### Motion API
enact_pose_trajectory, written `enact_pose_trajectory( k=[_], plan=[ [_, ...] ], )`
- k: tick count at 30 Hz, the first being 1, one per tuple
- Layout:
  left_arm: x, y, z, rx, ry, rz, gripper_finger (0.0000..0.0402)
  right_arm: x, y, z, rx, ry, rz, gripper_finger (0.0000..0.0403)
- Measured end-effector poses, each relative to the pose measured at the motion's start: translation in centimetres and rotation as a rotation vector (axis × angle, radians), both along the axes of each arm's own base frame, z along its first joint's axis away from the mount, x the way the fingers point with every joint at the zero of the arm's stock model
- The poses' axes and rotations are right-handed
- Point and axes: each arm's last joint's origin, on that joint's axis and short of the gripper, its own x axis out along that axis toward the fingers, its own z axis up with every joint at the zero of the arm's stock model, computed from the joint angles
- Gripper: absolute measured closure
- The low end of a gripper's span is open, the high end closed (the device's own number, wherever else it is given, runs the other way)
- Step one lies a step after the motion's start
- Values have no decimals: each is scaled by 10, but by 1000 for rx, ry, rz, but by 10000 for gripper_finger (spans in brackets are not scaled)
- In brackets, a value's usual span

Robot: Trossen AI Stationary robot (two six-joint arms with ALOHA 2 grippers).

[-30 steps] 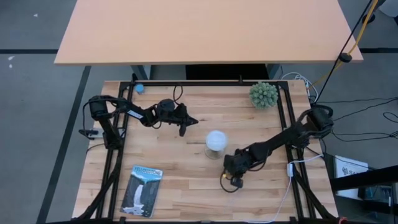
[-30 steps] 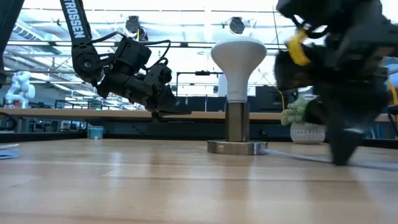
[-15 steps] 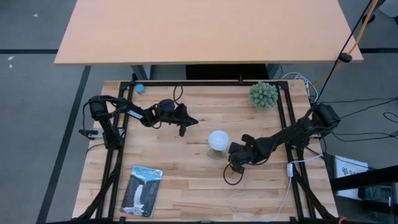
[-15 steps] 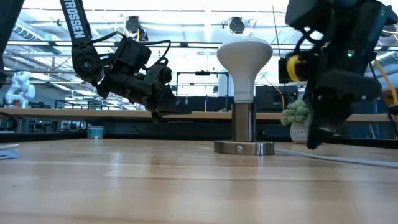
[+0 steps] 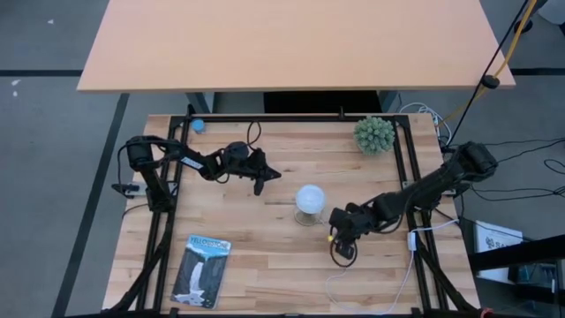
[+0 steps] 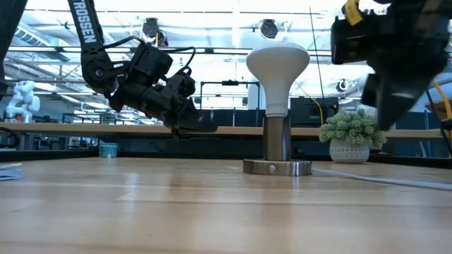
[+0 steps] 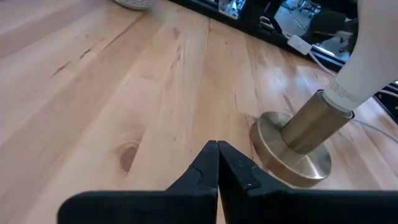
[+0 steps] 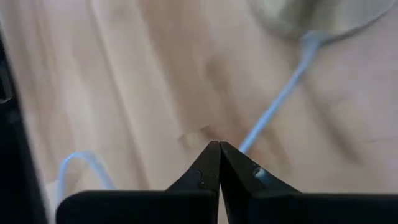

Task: Screw lightbulb
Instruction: Insert the lightbulb into the lamp

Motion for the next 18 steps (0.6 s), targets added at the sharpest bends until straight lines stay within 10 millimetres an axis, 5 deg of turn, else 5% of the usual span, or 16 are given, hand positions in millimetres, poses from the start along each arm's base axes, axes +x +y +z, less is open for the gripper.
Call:
enact_pose_trajectory(
  k=[9, 18],
  plan=[
    [3, -10, -1, -7, 12, -39, 402, 6, 31, -32, 56, 58, 45, 403],
    [3, -13, -2, -14, 17, -63, 402, -2, 24, -49, -43, 230, 27, 403]
  ],
)
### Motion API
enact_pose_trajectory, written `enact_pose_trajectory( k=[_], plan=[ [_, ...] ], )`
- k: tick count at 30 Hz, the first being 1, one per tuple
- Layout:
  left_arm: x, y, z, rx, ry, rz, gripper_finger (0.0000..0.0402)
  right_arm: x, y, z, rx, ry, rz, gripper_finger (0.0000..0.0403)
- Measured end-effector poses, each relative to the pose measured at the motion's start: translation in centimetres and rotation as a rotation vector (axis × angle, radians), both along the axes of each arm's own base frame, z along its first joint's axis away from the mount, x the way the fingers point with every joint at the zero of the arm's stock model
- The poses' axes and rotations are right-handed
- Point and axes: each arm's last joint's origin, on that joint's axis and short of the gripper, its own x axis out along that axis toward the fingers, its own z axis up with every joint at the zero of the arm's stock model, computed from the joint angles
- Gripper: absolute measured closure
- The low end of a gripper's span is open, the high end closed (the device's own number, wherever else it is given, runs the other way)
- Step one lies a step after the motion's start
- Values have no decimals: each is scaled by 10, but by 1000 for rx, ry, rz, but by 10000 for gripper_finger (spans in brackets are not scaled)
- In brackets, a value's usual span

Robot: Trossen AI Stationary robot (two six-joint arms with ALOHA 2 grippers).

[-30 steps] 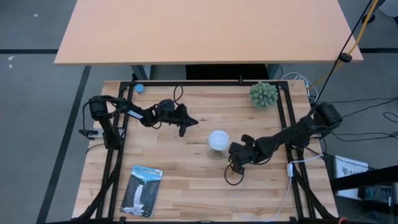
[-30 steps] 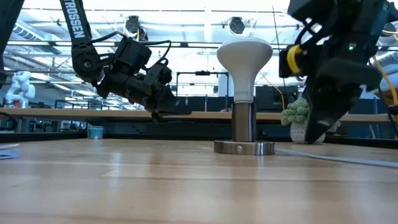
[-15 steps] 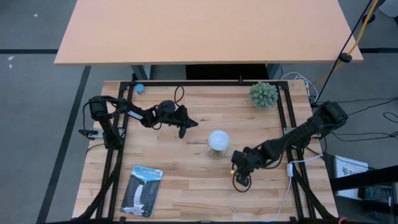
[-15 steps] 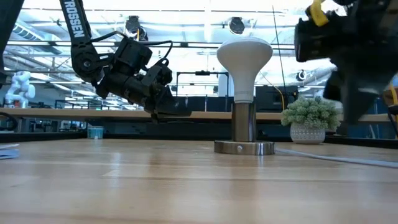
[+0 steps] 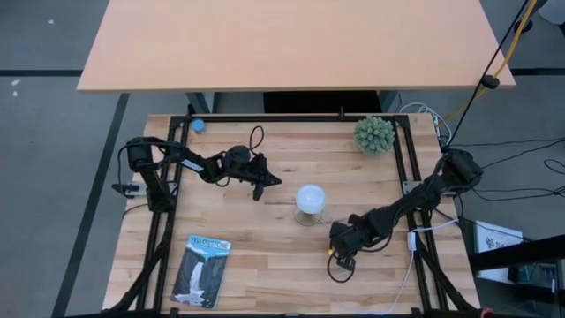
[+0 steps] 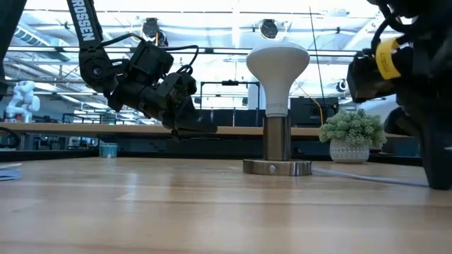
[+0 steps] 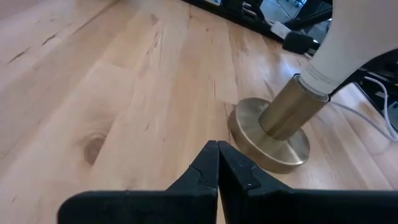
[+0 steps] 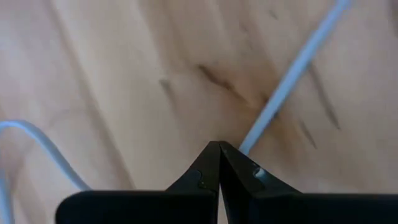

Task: Screw lightbulb
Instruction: Insert the lightbulb into the lamp

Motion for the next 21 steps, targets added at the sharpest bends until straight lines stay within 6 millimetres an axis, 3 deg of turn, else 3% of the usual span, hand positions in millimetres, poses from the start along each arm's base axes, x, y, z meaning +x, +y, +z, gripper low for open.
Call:
enact_pose_trajectory(
  k=[7, 17, 21],
  plan=[
    [0, 0, 0, 1, -1, 0, 402, -4, -19, 0, -188, 40, 52, 403],
    [0, 0, 0, 2, -1, -1, 402, 1, -74, -4, -613, 87, 11, 403],
    [0, 0, 0, -2, 4, -4, 402, 8, -88, -1, -620, 64, 5, 403]
  ],
)
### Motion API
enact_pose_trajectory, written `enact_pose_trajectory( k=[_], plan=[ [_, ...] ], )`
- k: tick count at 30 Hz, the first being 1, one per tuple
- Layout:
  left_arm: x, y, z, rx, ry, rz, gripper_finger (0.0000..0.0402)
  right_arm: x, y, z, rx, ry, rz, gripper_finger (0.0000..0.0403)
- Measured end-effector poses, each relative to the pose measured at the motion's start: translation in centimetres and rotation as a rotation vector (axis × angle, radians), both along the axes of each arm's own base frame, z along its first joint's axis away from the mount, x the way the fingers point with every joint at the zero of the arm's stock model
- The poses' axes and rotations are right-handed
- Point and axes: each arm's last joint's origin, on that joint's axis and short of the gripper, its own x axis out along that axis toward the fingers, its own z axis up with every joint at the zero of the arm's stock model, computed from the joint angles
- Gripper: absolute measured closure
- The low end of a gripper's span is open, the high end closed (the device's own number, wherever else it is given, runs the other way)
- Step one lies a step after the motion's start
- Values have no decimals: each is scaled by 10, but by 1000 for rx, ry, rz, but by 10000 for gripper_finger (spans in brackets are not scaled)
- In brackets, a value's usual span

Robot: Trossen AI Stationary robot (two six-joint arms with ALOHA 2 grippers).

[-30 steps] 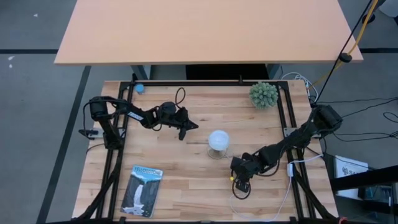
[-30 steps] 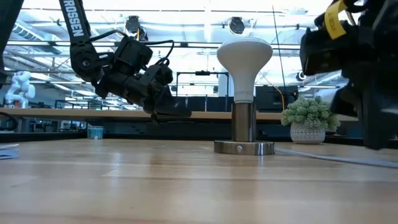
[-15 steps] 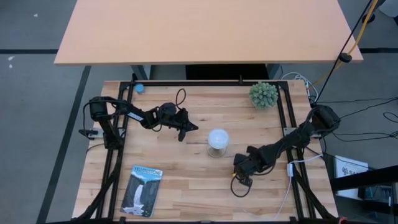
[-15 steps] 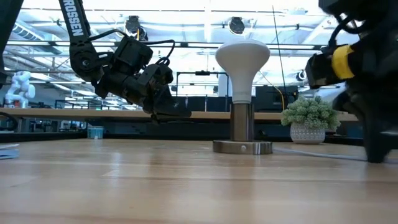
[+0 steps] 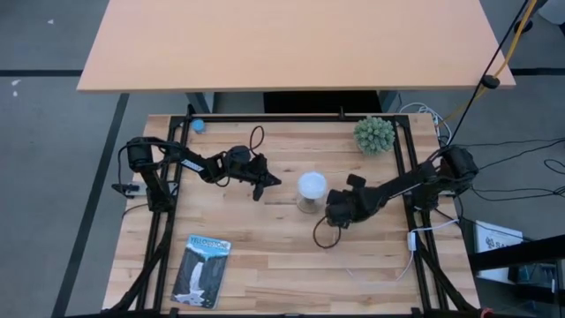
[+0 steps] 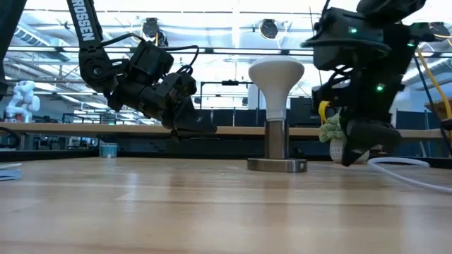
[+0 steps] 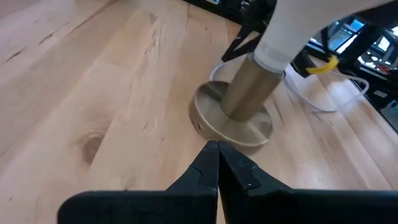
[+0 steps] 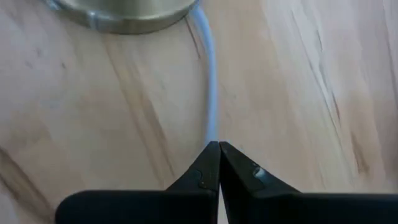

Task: Screw lightbulb
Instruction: Insert the lightbulb into the lamp

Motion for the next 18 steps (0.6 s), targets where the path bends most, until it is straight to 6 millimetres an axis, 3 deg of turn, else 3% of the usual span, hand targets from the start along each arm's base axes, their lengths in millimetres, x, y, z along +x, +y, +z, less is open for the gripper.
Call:
enact_pose_trajectory(
  k=[7, 13, 18],
  plan=[
    [-1, -1, -3, -11, 29, -3, 402, 3, 0, 30, 89, -154, 80, 403],
    [1, -7, -1, -4, 10, -25, 402, -10, 3, 62, 176, -333, 127, 403],
    [4, -14, 0, -1, 0, -51, 402, -41, 2, 52, 254, -622, 179, 403]
  ],
)
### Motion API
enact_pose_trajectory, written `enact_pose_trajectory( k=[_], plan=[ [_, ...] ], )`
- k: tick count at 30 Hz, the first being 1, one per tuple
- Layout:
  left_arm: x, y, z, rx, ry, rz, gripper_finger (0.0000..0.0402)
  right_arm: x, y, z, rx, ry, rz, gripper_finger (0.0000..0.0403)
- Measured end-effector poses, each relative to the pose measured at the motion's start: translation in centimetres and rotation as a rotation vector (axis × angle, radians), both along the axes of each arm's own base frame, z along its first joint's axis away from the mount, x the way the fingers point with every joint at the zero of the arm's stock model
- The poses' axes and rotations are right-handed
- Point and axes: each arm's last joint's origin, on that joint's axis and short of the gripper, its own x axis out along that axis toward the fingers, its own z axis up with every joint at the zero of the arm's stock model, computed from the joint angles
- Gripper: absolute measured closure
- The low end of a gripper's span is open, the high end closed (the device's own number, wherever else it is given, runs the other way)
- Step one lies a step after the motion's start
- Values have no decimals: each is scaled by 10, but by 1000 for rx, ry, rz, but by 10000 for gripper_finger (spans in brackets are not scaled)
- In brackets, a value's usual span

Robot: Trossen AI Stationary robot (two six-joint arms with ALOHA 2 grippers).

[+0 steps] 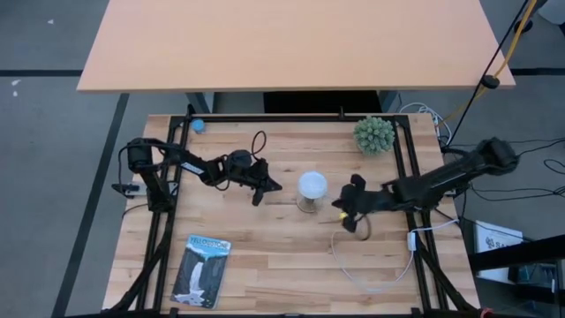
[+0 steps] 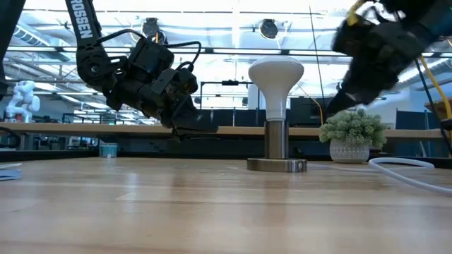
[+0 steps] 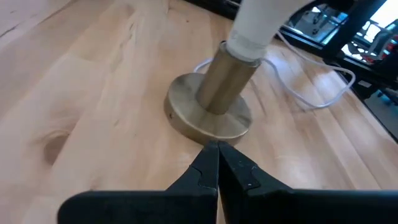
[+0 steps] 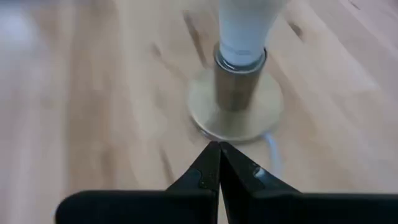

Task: Screw lightbulb
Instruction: Insert the lightbulb into the lamp

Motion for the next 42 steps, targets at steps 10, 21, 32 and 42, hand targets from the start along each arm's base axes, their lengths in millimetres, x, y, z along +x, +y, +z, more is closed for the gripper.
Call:
enact_pose_trajectory(
  k=[10, 21, 32, 42],
  plan=[
    [7, -12, 11, 37, -117, -36, 402, -50, -23, -37, 165, -664, -75, 403],
    [30, -44, 17, 240, -185, -60, 402, -8, -18, -40, -28, -410, -140, 403],
    [62, -34, 9, 204, -177, -108, 402, 5, -23, -33, -42, -426, -158, 403],
    [72, -33, 20, 214, -216, -114, 402, 12, -23, -45, -66, -434, -230, 403]
  ],
)
